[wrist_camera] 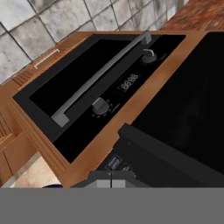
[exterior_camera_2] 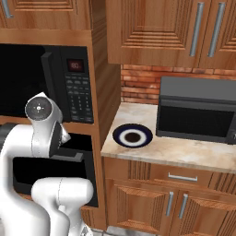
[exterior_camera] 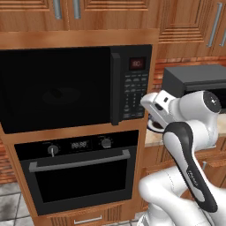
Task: Pick the sweet potato from the counter and place it in the microwave. Then turn on the microwave.
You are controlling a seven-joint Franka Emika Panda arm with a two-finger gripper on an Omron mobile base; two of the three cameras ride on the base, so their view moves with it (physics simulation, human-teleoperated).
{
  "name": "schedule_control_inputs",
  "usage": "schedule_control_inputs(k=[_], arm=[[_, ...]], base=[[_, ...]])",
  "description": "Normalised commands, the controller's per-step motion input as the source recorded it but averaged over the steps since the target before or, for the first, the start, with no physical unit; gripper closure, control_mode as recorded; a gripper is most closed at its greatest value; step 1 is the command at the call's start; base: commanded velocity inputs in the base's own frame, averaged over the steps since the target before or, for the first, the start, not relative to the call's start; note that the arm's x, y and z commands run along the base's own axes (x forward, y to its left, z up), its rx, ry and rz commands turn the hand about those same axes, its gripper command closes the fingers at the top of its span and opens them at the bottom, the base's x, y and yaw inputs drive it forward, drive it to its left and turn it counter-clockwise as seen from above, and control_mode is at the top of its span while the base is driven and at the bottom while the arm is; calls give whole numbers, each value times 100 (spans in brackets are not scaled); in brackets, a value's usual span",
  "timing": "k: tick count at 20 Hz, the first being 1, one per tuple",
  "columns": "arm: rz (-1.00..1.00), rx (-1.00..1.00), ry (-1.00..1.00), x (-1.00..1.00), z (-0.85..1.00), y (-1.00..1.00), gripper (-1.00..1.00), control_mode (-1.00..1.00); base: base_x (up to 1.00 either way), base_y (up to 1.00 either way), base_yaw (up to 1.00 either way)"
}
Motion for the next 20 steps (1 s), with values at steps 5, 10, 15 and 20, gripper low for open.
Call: schedule_control_inputs(k=[5, 10, 15, 20], arm=[[1, 0, 0, 6, -8, 0, 100, -100], [0, 0, 0, 13, -10, 0, 100, -100], [0, 0, 0, 16, -8, 3, 100, -100], [0, 0, 0, 15, -8, 5, 100, -100]], base=[[0, 0, 0], [0, 0, 0], [0, 0, 0], [0, 0, 0]])
